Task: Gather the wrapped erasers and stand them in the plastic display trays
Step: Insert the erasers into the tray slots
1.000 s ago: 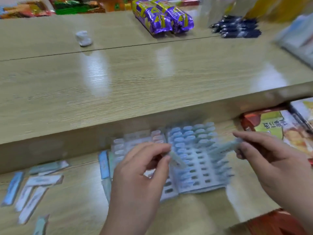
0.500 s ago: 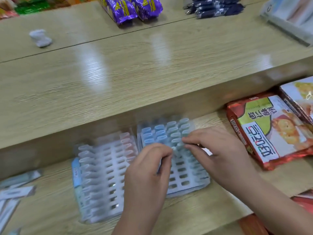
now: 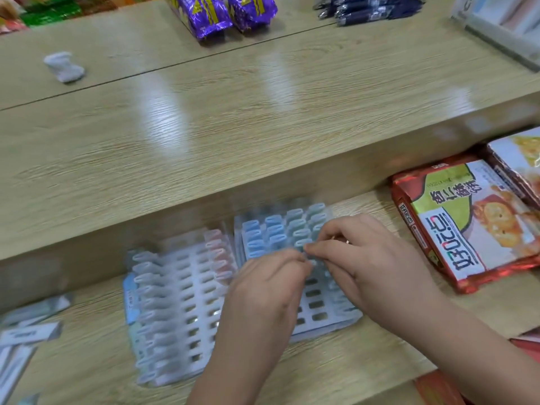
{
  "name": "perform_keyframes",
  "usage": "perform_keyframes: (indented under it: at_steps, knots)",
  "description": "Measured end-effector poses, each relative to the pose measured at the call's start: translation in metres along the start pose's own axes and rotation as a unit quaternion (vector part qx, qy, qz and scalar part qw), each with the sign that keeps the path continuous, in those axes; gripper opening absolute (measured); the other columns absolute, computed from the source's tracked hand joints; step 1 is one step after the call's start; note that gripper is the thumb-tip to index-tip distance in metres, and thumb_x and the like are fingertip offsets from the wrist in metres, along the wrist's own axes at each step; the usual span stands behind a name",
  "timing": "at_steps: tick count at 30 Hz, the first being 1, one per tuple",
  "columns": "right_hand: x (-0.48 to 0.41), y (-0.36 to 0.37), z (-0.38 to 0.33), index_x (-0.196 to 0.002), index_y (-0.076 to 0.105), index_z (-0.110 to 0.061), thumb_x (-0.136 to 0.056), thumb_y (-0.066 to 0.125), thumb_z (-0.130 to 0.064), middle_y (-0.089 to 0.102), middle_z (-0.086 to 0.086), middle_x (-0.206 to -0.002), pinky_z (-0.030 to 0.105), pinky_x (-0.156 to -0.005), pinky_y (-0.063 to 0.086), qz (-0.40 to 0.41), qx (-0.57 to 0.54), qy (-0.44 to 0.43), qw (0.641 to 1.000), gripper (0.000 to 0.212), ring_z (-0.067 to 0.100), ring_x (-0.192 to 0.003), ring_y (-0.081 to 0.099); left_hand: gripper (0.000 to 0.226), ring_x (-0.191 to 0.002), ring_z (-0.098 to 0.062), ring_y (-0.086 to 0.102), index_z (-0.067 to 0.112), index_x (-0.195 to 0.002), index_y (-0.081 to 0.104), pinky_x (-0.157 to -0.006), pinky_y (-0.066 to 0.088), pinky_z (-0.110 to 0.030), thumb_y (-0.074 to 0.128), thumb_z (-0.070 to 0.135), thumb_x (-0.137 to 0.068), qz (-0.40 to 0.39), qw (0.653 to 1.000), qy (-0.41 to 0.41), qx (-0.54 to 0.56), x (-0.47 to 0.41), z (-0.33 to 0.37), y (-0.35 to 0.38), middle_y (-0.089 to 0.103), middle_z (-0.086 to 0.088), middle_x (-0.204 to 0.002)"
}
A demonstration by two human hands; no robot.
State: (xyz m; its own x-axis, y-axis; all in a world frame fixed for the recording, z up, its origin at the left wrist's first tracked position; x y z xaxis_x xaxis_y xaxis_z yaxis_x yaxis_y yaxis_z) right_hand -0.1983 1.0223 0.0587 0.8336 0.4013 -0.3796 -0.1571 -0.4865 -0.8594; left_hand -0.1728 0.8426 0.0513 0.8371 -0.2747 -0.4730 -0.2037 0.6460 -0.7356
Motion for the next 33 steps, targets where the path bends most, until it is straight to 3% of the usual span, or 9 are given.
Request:
perform_keyframes:
  at_steps: [5,9,12,17,21,24,26,29,33]
  knots:
    - [0.001,0.000,0.000,-0.112,0.071,-0.031,-0.080,0.034,-0.014,0.057,-0.004,-0.103,0.041,-0.047,0.050,-0.061,0.002,0.030,0.998,0.052,0.021,-0.090,0.052,0.022,-0.085,-0.017,0.064,0.017,-0.094,0.072,-0.071,0.048,-0.033,0.070,0.005,-0.075,-0.081,0.995,0.012,-0.059,-0.005,0.001,-0.001,0.069,0.006,-0.098]
    - [0.000,-0.004,-0.016,-0.114,0.072,-0.022,-0.080,0.037,-0.009,0.059,-0.001,-0.104,0.036,-0.074,0.050,-0.031,-0.025,0.070,0.997,0.051,0.023,-0.093,0.054,0.027,-0.097,-0.021,0.060,0.017,-0.104,0.072,-0.070,0.052,-0.033,0.072,0.005,-0.080,-0.067,0.996,-0.020,-0.050,-0.001,0.003,-0.015,0.061,-0.002,-0.108]
    - [-0.007,-0.003,-0.046,-0.112,0.072,-0.016,-0.081,0.052,-0.003,0.064,-0.002,-0.104,0.014,-0.088,0.036,-0.001,-0.036,0.070,0.997,0.040,0.021,-0.095,0.056,0.023,-0.104,-0.012,0.060,0.017,-0.112,0.072,-0.080,0.051,-0.026,0.064,0.011,-0.091,0.018,0.992,-0.113,0.044,0.016,-0.012,-0.047,0.059,0.003,-0.111]
    - [-0.034,0.031,-0.125,-0.117,0.067,-0.023,-0.090,0.053,-0.018,0.064,-0.012,-0.111,0.008,-0.092,0.033,-0.052,-0.104,0.012,0.993,0.030,0.010,-0.104,0.057,0.031,-0.091,-0.006,0.063,0.037,-0.103,0.068,-0.070,0.047,-0.014,0.067,0.010,-0.088,0.148,0.940,-0.303,0.053,0.078,-0.064,-0.120,0.059,0.020,-0.104]
    - [-0.055,0.080,-0.199,-0.120,0.061,-0.025,-0.090,0.049,-0.029,0.064,-0.011,-0.113,0.023,-0.089,0.046,-0.125,-0.135,-0.034,0.982,0.032,0.014,-0.103,0.059,0.035,-0.080,-0.007,0.059,0.038,-0.095,0.066,-0.066,0.044,-0.011,0.075,0.007,-0.083,0.179,0.888,-0.423,-0.008,0.148,-0.106,-0.165,0.059,0.015,-0.094]
    - [-0.066,0.113,-0.244,-0.104,0.063,-0.021,-0.080,0.071,-0.027,0.064,-0.004,-0.094,0.035,-0.066,0.055,-0.174,-0.035,-0.033,0.984,0.026,0.022,-0.086,0.061,0.030,-0.084,0.002,0.054,0.040,-0.095,0.058,-0.070,0.041,-0.023,0.077,0.023,-0.079,0.148,0.861,-0.482,-0.066,0.189,-0.124,-0.186,0.056,0.007,-0.094]
    - [-0.070,0.129,-0.262,-0.076,0.064,-0.017,-0.055,0.089,-0.023,0.059,0.002,-0.070,0.034,-0.049,0.040,-0.213,0.074,-0.032,0.974,0.034,0.024,-0.066,0.056,0.035,-0.086,0.000,0.052,0.034,-0.099,0.058,-0.072,0.040,-0.028,0.082,0.026,-0.074,0.123,0.844,-0.514,-0.090,0.207,-0.133,-0.192,0.053,0.005,-0.095]
    - [-0.072,0.140,-0.277,-0.051,0.060,-0.013,-0.038,0.091,-0.021,0.053,0.006,-0.048,0.035,-0.062,0.016,-0.247,0.226,-0.021,0.942,0.035,0.027,-0.054,0.051,0.037,-0.087,-0.020,0.057,0.021,-0.100,0.063,-0.073,0.044,-0.033,0.084,0.031,-0.070,0.086,0.838,-0.527,-0.116,0.225,-0.144,-0.193,0.051,0.004,-0.093]
    - [-0.063,0.149,-0.276,-0.057,0.062,-0.009,-0.051,0.068,-0.001,0.051,0.011,-0.044,0.037,-0.062,0.019,-0.236,0.257,-0.016,0.937,0.012,0.027,-0.050,0.051,0.027,-0.089,-0.027,0.060,0.027,-0.089,0.059,-0.072,0.049,-0.038,0.079,0.038,-0.075,0.046,0.833,-0.538,-0.122,0.230,-0.152,-0.193,0.055,0.003,-0.089]
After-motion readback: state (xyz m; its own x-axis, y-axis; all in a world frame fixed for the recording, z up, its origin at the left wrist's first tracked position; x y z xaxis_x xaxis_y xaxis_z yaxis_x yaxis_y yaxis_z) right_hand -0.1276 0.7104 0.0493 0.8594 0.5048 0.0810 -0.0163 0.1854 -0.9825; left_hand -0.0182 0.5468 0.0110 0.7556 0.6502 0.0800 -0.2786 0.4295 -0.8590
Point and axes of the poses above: each hand's wrist, its own x-axis away from the middle knuckle, its own y-axis out of the palm, z = x × y, the point moved 1 cm from there along -x, towards the middle knuckle
